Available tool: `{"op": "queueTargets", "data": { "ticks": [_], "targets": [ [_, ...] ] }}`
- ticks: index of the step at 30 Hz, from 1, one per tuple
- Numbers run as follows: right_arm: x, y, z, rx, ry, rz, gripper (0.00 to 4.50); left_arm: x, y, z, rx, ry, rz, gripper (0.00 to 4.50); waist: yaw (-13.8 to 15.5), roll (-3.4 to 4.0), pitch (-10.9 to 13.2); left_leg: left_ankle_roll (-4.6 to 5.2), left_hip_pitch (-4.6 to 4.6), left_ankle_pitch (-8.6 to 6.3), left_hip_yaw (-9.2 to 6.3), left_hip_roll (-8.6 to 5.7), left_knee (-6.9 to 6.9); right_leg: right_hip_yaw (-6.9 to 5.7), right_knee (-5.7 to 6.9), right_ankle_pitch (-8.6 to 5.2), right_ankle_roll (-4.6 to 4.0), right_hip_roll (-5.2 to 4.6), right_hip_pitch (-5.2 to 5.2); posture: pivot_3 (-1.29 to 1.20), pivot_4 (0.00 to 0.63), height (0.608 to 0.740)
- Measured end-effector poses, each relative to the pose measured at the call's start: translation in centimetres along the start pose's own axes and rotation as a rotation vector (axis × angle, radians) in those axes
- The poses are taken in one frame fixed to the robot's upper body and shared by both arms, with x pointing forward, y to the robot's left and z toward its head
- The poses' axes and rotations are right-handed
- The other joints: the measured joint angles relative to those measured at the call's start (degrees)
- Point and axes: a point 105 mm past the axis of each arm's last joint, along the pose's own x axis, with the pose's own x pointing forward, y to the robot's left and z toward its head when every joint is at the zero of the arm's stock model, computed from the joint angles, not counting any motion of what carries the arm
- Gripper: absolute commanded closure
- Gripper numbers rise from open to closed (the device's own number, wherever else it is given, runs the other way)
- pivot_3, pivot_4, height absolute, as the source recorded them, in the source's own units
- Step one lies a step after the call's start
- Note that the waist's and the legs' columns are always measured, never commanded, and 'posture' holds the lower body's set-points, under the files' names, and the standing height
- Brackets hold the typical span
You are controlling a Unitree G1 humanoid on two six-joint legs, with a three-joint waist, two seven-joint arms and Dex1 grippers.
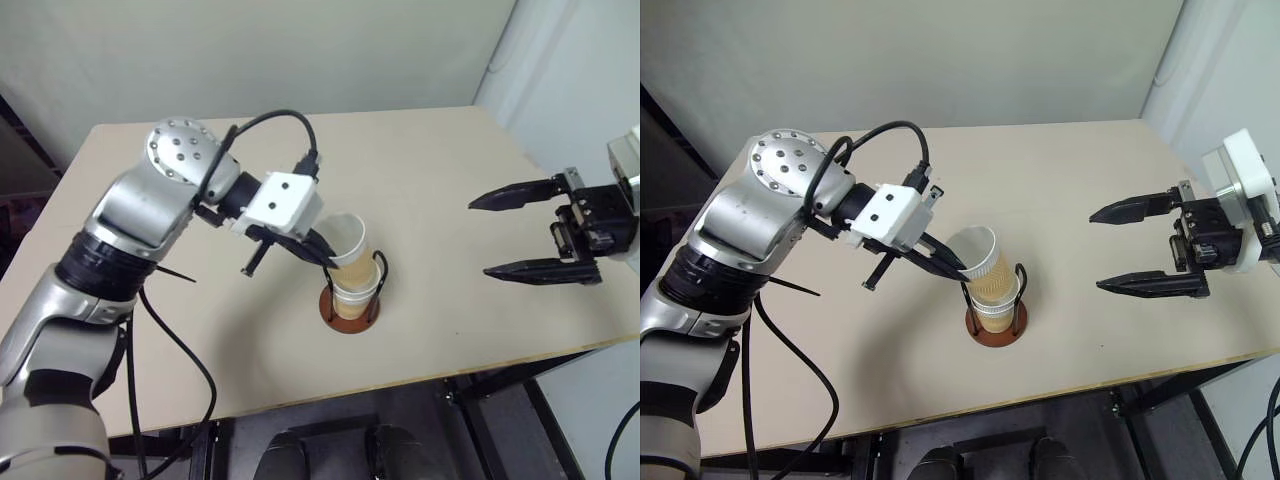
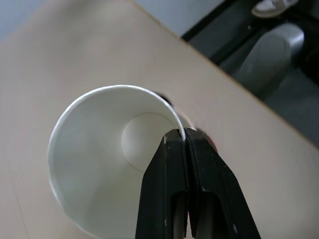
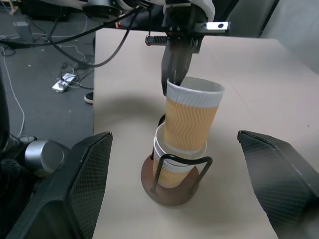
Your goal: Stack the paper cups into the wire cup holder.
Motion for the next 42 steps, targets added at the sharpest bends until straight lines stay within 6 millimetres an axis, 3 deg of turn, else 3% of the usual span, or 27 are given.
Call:
{"op": "queueTargets", "data": {
  "ticks": [4, 6, 8, 13, 17, 20, 23, 24, 27, 33, 36, 42],
  "targets": [
    [-0.2, 0.0, 0.1, -0.008, 0.01, -0.027, 0.32, 0.3, -0.1, -0.3, 0.015, 0.008, -0.015, 4.48, 0.22, 0.0, 0.0, 0.15, -0.05, -0.19, -0.01, 0.0, 0.05, 0.01, -0.02, -0.08, 0.12, -0.02, 0.0, 0.0, 0.15, 0.74],
    [-0.2, 0.0, 0.1, -0.013, 0.012, -0.034, 0.32, 0.5, 0.0, -0.4, 0.02, 0.019, -0.025, 4.09, 0.32, 0.0, 0.0, 0.19, -0.06, -0.23, 0.0, -0.01, 0.06, 0.0, -0.05, -0.1, 0.13, -0.03, 0.0, 0.0, 0.15, 0.74],
    [-0.2, 0.0, 0.0, -0.009, 0.013, -0.036, 0.32, 0.9, 0.1, -0.4, 0.023, 0.018, -0.033, 3.57, 0.37, 0.0, 0.0, 0.2, -0.09, -0.23, 0.0, -0.02, 0.07, -0.01, -0.07, -0.1, 0.13, -0.04, 0.0, 0.0, 0.15, 0.74],
    [-0.1, 0.0, 0.0, -0.018, 0.014, -0.037, 0.32, 1.8, 0.6, -0.3, 0.035, 0.025, -0.036, 1.77, 0.49, 0.0, 0.0, 0.21, -0.14, -0.24, 0.02, -0.05, 0.18, -0.02, -0.09, -0.06, 0.19, -0.06, 0.0, 0.0, 0.15, 0.74],
    [0.7, -0.1, -0.1, -0.032, 0.005, 0.0, 0.32, 1.1, 1.6, -0.5, 0.006, 0.022, 0.057, 1.77, 0.47, 0.0, 0.0, 0.22, -0.14, -0.24, 0.04, -0.06, 0.22, -0.07, -0.09, -0.03, 0.24, -0.04, 0.0, 0.0, 0.15, 0.74],
    [1.2, -1.2, -1.0, -0.018, 0.011, 0.001, 0.32, -1.5, 2.6, -1.3, -0.113, -0.019, 0.26, 1.77, 0.0, 0.0, 0.0, 0.25, 0.0, -0.26, 0.15, -0.02, 0.21, -0.05, -0.08, -0.02, 0.24, -0.04, 0.0, 0.0, 0.15, 0.74],
    [1.3, -2.4, -2.5, 0.028, 0.025, -0.017, 0.32, -4.6, 0.7, -3.4, -0.299, -0.061, 0.39, 1.77, -0.54, 0.11, -0.05, 0.25, 0.17, -0.26, 0.22, 0.03, 0.06, -0.02, -0.04, -0.02, 0.23, -0.04, -0.02, 0.0, 0.15, 0.74],
    [1.3, -3.1, -3.1, 0.053, 0.03, -0.032, 0.32, -5.5, -1.2, -4.6, -0.395, -0.07, 0.42, 1.77, -0.85, 0.18, -0.08, 0.26, 0.22, -0.26, 0.24, 0.04, -0.01, 0.01, 0.02, -0.02, 0.21, -0.04, -0.12, 0.0, 0.15, 0.74],
    [0.9, -4.1, -4.3, 0.103, 0.04, -0.064, 0.32, -6.5, -5.2, -7.2, -0.592, -0.063, 0.446, 1.77, -0.69, 0.21, -0.06, 0.22, 0.15, -0.28, 0.04, 0.14, -0.05, 0.07, 0.18, -0.09, 0.09, -0.07, -0.33, 0.0, 0.15, 0.74],
    [0.5, -4.7, -5.4, 0.128, 0.036, -0.076, 0.32, -8.0, -12.1, -9.5, -0.841, -0.075, 0.532, 1.77, 0.12, 0.2, -0.07, 0.2, 0.09, -0.38, -0.43, 0.15, -0.13, 0.23, 0.32, -0.65, -0.87, -0.17, -0.4, 0.0, 0.15, 0.74],
    [0.2, -4.8, -5.6, 0.125, 0.047, -0.083, 0.32, -8.6, -13.5, -9.6, -0.882, -0.074, 0.572, 1.77, 0.19, 0.19, -0.07, 0.19, 0.09, -0.38, -0.37, 0.13, -0.12, 0.16, 0.36, -0.67, -0.99, -0.14, -0.36, 0.0, 0.15, 0.74],
    [0.1, -4.8, -5.8, 0.127, 0.059, -0.086, 0.32, -9.2, -13.5, -9.0, -0.865, -0.069, 0.621, 1.77, 0.07, 0.2, -0.07, 0.15, 0.2, -0.31, -0.31, 0.13, -0.09, 0.09, 0.36, -0.54, -1.3, -0.11, -0.32, 0.0, 0.15, 0.74]
  ]
}}
